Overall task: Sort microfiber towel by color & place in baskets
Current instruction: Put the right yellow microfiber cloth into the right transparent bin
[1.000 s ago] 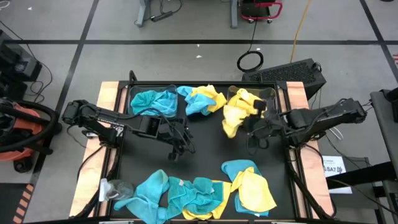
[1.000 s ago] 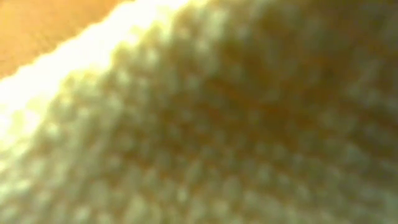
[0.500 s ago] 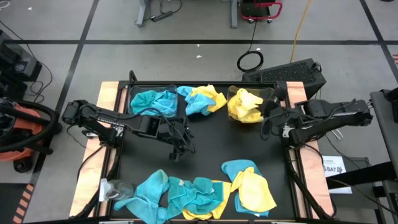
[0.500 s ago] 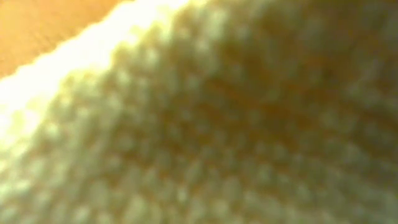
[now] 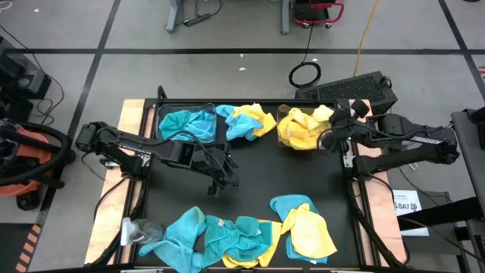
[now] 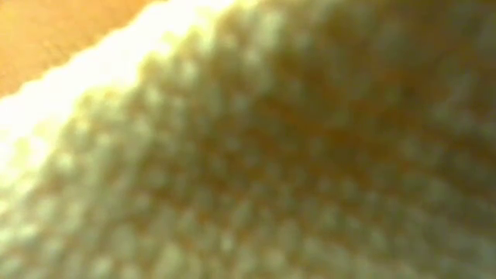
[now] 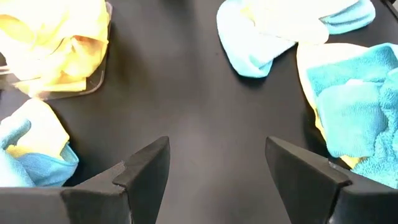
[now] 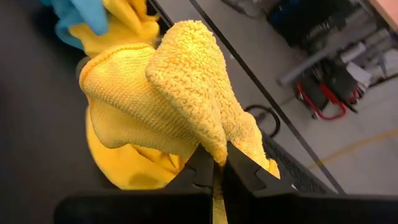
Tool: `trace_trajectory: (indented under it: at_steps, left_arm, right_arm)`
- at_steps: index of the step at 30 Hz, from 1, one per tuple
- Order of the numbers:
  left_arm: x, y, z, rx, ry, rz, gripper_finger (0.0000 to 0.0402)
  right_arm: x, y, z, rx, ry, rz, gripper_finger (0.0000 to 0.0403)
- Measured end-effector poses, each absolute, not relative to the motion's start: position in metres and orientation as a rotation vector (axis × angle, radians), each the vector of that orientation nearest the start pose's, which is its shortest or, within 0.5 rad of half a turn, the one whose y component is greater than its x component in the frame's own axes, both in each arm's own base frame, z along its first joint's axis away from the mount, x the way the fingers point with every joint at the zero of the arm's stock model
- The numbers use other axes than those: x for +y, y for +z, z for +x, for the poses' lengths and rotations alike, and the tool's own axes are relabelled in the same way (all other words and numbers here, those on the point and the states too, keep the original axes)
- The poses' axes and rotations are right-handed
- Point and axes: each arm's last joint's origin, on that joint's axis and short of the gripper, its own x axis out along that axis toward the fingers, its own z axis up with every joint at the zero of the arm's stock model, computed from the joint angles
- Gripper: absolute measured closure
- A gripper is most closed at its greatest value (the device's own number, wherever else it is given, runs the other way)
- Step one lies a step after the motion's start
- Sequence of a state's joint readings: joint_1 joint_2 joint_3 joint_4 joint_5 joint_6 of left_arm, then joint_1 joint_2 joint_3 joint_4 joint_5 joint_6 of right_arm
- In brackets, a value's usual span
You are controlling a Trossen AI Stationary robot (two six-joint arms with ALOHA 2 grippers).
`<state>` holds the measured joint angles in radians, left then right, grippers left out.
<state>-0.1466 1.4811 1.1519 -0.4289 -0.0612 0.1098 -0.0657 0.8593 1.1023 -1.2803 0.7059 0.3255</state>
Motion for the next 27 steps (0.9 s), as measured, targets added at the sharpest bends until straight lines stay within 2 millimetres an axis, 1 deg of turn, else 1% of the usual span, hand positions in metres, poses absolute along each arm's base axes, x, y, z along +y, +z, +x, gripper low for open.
trace_trajectory:
  at_steps: [3,7,12,14,22,27]
  left_arm:
    - [-0.045,0.278,0.315,0.745,-0.123,0.183,0.0132]
    - [-0.045,0.278,0.315,0.745,-0.123,0.183,0.0132]
    - [-0.045,0.278,0.315,0.747,-0.123,0.183,0.0132]
    - [-0.045,0.278,0.315,0.747,-0.122,0.182,0.0132]
    - [-0.045,0.278,0.315,0.746,-0.123,0.182,0.0132]
    - [-0.045,0.278,0.315,0.747,-0.123,0.182,0.0132]
  right_arm:
    - [-0.030,0.342,0.114,0.893,-0.880,-0.036,0.0401]
    - [-0.035,0.333,0.114,0.928,-0.914,-0.027,0.0401]
    - [-0.041,0.313,0.114,1.007,-0.959,-0.024,0.0401]
    - [-0.044,0.303,0.116,1.024,-0.949,-0.004,0.0401]
    - [-0.058,0.268,0.127,1.015,-0.909,0.046,0.0401]
    - [-0.070,0.264,0.127,1.034,-0.955,0.079,0.0401]
